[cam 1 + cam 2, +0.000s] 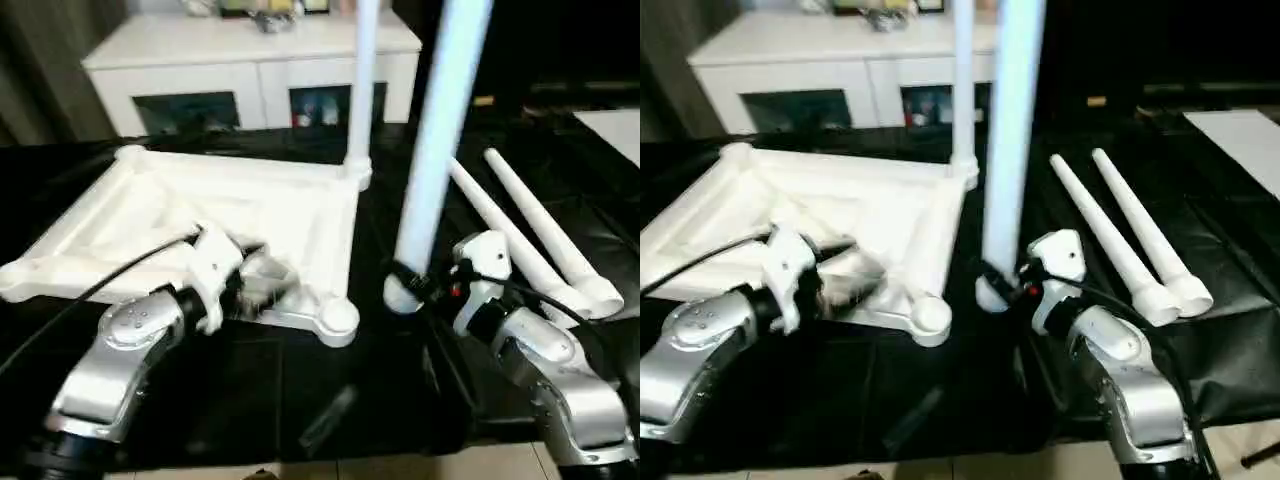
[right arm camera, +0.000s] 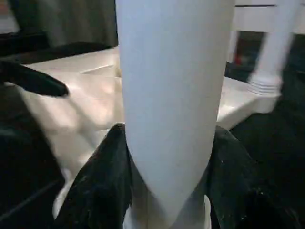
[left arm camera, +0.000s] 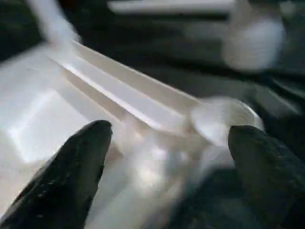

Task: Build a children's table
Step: Move to table, then insert table leg to table base

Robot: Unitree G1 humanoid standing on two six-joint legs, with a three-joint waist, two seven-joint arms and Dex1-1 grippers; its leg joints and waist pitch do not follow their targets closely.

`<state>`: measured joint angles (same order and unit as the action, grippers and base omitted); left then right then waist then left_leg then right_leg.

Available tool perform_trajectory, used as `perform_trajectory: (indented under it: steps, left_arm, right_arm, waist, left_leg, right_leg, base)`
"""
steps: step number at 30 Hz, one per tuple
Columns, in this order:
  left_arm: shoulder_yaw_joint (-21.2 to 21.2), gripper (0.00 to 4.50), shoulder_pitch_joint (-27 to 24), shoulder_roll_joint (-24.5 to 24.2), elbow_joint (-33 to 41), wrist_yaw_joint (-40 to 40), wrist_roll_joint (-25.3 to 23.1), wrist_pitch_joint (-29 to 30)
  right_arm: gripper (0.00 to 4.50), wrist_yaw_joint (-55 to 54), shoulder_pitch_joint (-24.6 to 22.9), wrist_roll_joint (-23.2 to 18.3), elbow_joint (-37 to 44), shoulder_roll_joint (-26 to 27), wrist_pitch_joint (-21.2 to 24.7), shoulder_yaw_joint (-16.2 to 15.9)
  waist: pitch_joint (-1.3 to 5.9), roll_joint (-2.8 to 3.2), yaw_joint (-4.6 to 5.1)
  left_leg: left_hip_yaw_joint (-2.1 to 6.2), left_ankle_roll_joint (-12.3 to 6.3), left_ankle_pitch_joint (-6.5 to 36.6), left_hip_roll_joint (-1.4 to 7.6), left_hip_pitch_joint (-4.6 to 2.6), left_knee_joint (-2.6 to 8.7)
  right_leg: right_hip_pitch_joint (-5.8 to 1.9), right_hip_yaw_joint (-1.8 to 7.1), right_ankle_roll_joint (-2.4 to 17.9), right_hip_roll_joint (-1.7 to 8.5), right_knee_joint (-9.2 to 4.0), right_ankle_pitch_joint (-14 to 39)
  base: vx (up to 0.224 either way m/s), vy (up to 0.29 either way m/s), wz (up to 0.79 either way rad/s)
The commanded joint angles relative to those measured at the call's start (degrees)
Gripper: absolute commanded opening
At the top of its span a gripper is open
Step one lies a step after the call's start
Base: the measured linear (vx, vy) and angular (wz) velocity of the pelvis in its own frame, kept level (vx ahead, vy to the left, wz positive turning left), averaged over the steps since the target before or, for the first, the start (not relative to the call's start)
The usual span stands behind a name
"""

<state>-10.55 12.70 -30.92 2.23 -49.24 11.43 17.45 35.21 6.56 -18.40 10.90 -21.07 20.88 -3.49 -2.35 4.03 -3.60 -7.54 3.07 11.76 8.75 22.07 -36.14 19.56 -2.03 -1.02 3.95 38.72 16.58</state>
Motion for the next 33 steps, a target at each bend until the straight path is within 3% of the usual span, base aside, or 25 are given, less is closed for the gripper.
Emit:
perform_trajectory:
  steps: [1,4,5,6,7,10,11,12,13,14,15,16,19,24,26,28,33]
  left_arm:
    - [-2.37,4.46,1.73,-1.35,-1.18,-3.61,-0.95,0.99]
    - [-5.51,4.46,4.49,-2.47,-4.48,-6.82,-3.24,0.08]
    - [-8.4,4.46,7.64,-2.4,-9.46,-7.53,-7.96,-3.11]
    - [-9.7,4.46,10.16,-1.65,-13.41,-7.47,-10.42,-5.22]
    - [-9.72,4.46,10.2,-1.64,-13.47,-7.47,-10.45,-5.25]
    - [-10.34,4.46,12.26,-1.06,-16.23,-8.45,-10.59,-5.97]
    - [-10.65,4.46,12.82,-1.07,-16.9,-9.06,-10.42,-5.96]
    - [-11.17,4.19,13.89,-1.28,-18.35,-9.88,-10.55,-6.26]
    - [-11.53,4.19,15.2,-1.4,-20.02,-10.99,-10.51,-6.47]
    - [-11.93,4.08,16.19,-1.71,-21.17,-12.22,-10.59,-6.66]
    - [-12.25,4.08,17.15,-1.89,-22.46,-13.45,-10.68,-7.61]
    - [-12.32,3.97,18.18,-1.84,-24.34,-14.79,-10.78,-8.26]
    - [-12.16,3.67,20.4,-1.71,-28.24,-17.93,-10.8,-9.37]
    - [-12.56,3.23,22.39,-1.83,-31.1,-21.57,-10.46,-9.71]
    - [-12.92,3.21,23.31,-1.74,-32.98,-22.93,-10.47,-10.81]
    - [-13.28,2.84,23.71,-1.77,-33.51,-24.15,-10.42,-10.51]
    - [-13.24,2.38,24.99,-0.94,-36.31,-25.14,-11.4,-12.24]
  right_arm:
    - [1.85,2.37,0.04,-0.85,1.16,-1.05,0.84,-0.65]
    - [1.85,4.08,0.29,-0.48,0.79,-2.42,0.51,-0.99]
    - [1.85,4.15,0.67,-0.15,0.21,-2.81,0.12,-0.67]
    - [1.85,4.2,0.83,-0.26,0.08,-3.01,0.15,-0.43]
    - [1.85,4.2,0.84,-0.26,0.08,-3.01,0.15,-0.42]
    - [1.85,4.45,0.71,-0.08,0.18,-3.48,0.09,-0.5]
    - [1.85,4.51,0.66,0.09,0.17,-3.69,-0.02,-0.57]
    - [1.85,4.67,0.44,0.01,0.3,-3.78,0.01,-0.59]
    - [1.85,5.05,0.16,-0.08,0.49,-4.03,0.06,-0.65]
    - [1.85,5.37,-0.08,-0.24,0.74,-4.15,0.17,-0.69]
    - [1.85,5.52,-0.24,-0.25,0.91,-4.28,0.2,-0.71]
    - [1.85,5.61,-0.39,-0.29,1.06,-4.38,0.2,-0.68]
    - [1.85,5.97,-0.77,-0.2,1.22,-4.88,0.18,-0.69]
    - [1.85,7.38,-1.43,-1.5,1.87,-5.62,0.96,-0.84]
    - [1.85,8.57,-2.0,-1.91,2.48,-6.28,1.47,-1.22]
    - [1.85,9.26,-2.38,-2.13,2.89,-6.66,1.62,-1.42]
    - [1.85,8.95,-2.3,-1.98,2.65,-6.62,1.37,-1.04]
  waist:
    - [1.84,-0.25,0.04]
    - [2.57,-0.34,0.31]
    - [2.78,-0.21,0.34]
    - [2.68,0.23,0.36]
    - [2.71,-0.1,0.53]
    - [3.11,-0.22,0.55]
    - [3.25,-0.28,0.62]
    - [3.47,0.33,0.58]
    - [3.47,-0.16,0.65]
    - [3.66,0.37,0.48]
    - [3.74,-0.04,0.46]
    - [3.65,0.22,0.23]
    - [3.56,0.07,0.19]
    - [3.39,0.12,0.09]
    - [3.3,0.04,0.06]
    - [3.25,0.07,-0.05]
    - [3.22,-0.02,0.0]
  left_leg:
    - [1.4,2.81,24.01,3.57,-1.87,6.28]
    - [0.99,1.48,17.54,3.69,-1.2,6.57]
    - [0.85,0.62,14.47,3.73,-1.0,6.48]
    - [0.67,0.97,17.32,3.7,-1.48,6.63]
    - [0.71,1.23,18.03,3.62,-1.24,6.61]
    - [0.71,0.82,15.65,3.78,-0.91,6.67]
    - [0.67,0.17,13.45,3.74,-0.61,6.55]
    - [0.6,-0.49,11.7,3.71,-0.73,6.21]
    - [0.31,-1.49,10.31,3.52,-0.72,5.93]
    - [0.25,-1.8,9.62,3.47,-0.85,5.69]
    - [0.15,-2.67,7.9,3.53,-0.68,5.49]
    - [0.12,-3.37,7.44,3.49,-0.66,5.44]
    - [0.04,-3.87,8.02,3.68,-0.78,5.53]
    - [-0.01,-2.87,11.33,4.08,-1.12,5.95]
    - [-0.04,-2.89,11.49,4.01,-1.05,6.02]
    - [-0.06,-2.66,12.08,4.11,-1.07,6.09]
    - [-0.07,-2.44,12.07,4.18,-1.03,6.16]
  right_leg:
    - [0.25,3.01,9.19,4.48,-7.31,19.97]
    - [-0.51,2.41,9.85,4.31,-6.8,11.61]
    - [-0.57,2.21,10.42,4.23,-6.54,7.19]
    - [0.04,2.16,10.61,4.13,-6.81,8.53]
    - [-0.19,2.2,10.65,4.27,-6.88,8.39]
    - [-0.5,2.06,11.57,4.49,-6.55,3.68]
    - [-0.72,1.94,12.08,4.49,-6.28,0.23]
    - [-0.66,1.94,12.67,4.49,-5.97,-3.14]
    - [-0.63,1.99,13.21,4.39,-6.11,-5.47]
    - [-0.65,2.0,13.57,4.47,-5.92,-6.7]
    - [-0.84,1.99,14.19,4.55,-5.8,-9.27]
    - [-0.78,1.93,14.54,4.57,-5.81,-9.53]
    - [-0.8,1.88,15.34,4.6,-5.89,-8.16]
    - [-0.67,1.97,15.97,4.68,-6.1,-4.69]
    - [-0.7,1.99,16.01,4.67,-6.19,-4.18]
    - [-0.71,2.1,15.96,4.83,-6.29,-3.29]
    - [-0.71,2.12,16.15,4.91,-6.37,-2.68]
  base:
    - [0.0,0.0,0.0]
    - [0.0,0.0,0.0]
    - [0.0,0.0,0.0]
    - [0.0,0.0,0.0]
    - [0.0,0.0,0.0]
    - [0.0,0.0,0.0]
    - [0.0,0.0,0.0]
    - [0.0,0.0,0.0]
    - [0.0,0.0,0.0]
    - [0.0,0.0,0.0]
    - [0.0,0.0,0.0]
    - [0.0,0.0,0.0]
    - [0.0,0.0,0.0]
    - [0.0,0.0,0.0]
    - [0.0,0.0,0.0]
    - [0.0,0.0,0.0]
    - [0.0,0.0,0.0]
